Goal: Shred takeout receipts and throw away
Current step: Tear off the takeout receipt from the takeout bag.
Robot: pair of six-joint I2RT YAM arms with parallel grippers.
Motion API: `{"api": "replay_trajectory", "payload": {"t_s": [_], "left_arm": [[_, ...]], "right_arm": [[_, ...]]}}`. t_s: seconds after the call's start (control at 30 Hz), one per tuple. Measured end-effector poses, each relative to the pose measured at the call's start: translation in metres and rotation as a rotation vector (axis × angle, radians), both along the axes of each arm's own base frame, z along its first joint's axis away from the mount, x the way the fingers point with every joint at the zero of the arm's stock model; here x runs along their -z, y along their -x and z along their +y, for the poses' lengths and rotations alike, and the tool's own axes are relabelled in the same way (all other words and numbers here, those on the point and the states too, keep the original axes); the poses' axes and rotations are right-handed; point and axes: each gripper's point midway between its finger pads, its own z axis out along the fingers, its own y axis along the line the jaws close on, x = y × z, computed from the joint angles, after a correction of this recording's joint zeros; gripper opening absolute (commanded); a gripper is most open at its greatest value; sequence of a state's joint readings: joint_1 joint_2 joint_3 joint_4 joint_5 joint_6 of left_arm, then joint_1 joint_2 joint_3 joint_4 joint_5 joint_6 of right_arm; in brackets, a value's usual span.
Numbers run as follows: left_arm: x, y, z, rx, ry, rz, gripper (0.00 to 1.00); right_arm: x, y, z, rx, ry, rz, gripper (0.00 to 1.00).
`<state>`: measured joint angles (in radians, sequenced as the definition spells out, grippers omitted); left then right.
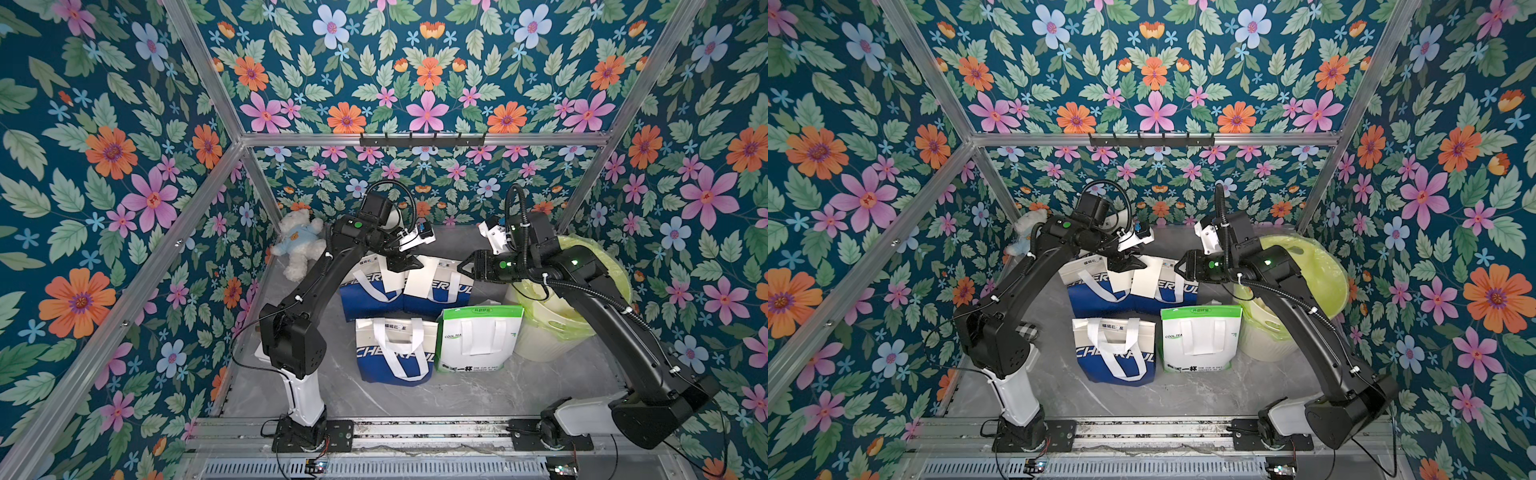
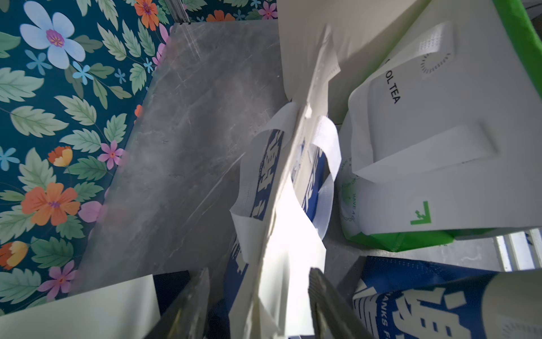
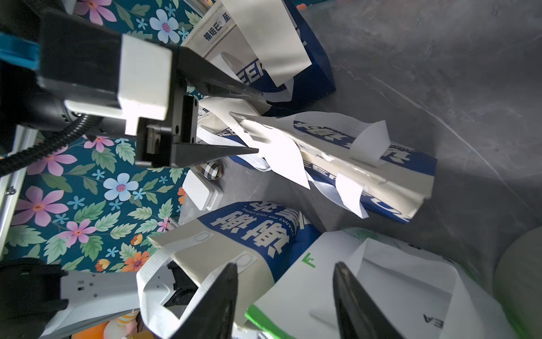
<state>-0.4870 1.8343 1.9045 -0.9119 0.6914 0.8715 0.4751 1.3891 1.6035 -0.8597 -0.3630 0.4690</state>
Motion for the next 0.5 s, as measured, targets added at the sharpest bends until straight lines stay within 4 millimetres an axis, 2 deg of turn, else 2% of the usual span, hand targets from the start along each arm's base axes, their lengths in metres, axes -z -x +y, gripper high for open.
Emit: {"api": "replay_trajectory", "payload": {"t_s": [0.1, 0.2, 0.23, 0.5], "left_arm": [[0.007, 0.007, 0.001, 0.01, -0.004, 0.028, 0.29], [0.012, 0.014, 0.004, 0.013, -0.009, 0.045, 0.03], [0.014, 0.017, 0.005, 0.015, -0.009, 0.049, 0.0], [0.022, 0.025, 0.006, 0.031, 0.025, 0.047, 0.0]], "right_arm": [[0.015, -0.012, 0.007, -0.003, 0.003, 0.002, 0.54], [0.03, -0.025, 0.013, 0.0, 0.007, 0.001, 0.54], [0.035, -0.029, 0.016, -0.003, 0.004, -0.001, 0.54], [0.048, -0.047, 0.044, -0.087, -0.014, -0.07, 0.56]]}}
